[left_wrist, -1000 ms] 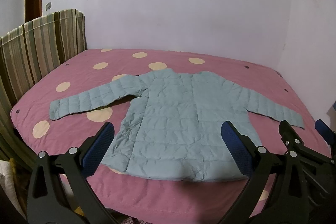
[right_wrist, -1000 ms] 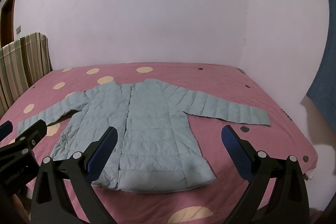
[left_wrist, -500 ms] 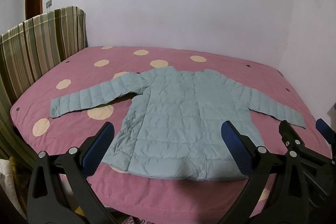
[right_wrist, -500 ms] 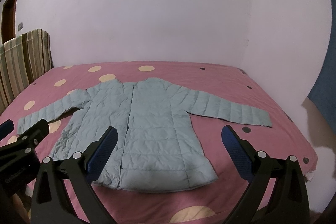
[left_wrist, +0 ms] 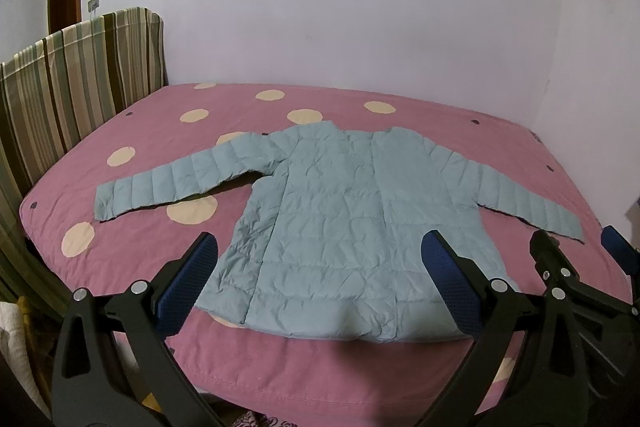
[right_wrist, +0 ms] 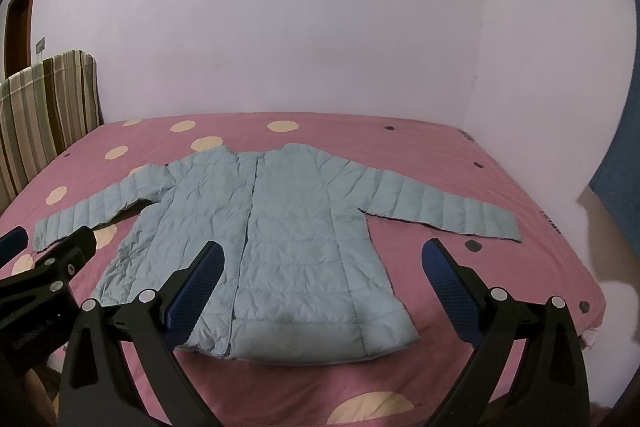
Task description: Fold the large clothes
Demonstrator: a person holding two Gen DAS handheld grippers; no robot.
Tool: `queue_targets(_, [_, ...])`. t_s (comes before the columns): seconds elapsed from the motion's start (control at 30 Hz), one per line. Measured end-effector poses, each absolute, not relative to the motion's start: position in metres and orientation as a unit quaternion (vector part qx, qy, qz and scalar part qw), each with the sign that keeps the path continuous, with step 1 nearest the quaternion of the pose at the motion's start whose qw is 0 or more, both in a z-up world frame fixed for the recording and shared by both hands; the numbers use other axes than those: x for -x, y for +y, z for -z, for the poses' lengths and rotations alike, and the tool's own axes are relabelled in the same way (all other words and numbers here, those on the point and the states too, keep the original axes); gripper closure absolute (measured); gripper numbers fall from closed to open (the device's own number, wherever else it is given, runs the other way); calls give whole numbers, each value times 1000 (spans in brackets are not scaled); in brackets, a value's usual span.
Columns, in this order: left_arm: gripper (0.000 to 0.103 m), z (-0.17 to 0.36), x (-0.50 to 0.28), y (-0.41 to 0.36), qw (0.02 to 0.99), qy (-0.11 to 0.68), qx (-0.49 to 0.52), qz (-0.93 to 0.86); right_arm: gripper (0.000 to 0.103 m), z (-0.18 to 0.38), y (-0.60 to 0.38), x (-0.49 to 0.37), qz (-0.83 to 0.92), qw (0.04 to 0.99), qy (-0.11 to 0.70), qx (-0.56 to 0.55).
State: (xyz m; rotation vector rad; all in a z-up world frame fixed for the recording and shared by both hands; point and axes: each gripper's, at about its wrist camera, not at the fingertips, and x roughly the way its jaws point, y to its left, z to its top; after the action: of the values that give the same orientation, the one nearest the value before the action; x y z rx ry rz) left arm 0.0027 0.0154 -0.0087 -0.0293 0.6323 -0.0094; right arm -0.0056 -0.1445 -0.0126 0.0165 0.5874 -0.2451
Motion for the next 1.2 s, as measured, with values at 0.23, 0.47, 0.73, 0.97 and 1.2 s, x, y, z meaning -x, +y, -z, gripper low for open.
queue_targets(0.23, [2,12,-10,14,948,319,14,5,5,17,-145,0,119,948,296,-9])
queue_targets(0.47, [2,23,-26,14,942,334,19,9,5,29,-152,-13,117,943,310,-19])
queue_targets(0.73, [2,51,-73,33,930,366,40,-15,5,51,-205,-29,90,953,262,-123])
queue_targets(0.97, [2,98,-128,87,905,404,76,-105,5,90,-304,-68,116,917,305,-230])
queue_targets(1.2, [2,144,-158,152,874,423,108,-213,21,126,-412,-79,196,880,297,-313])
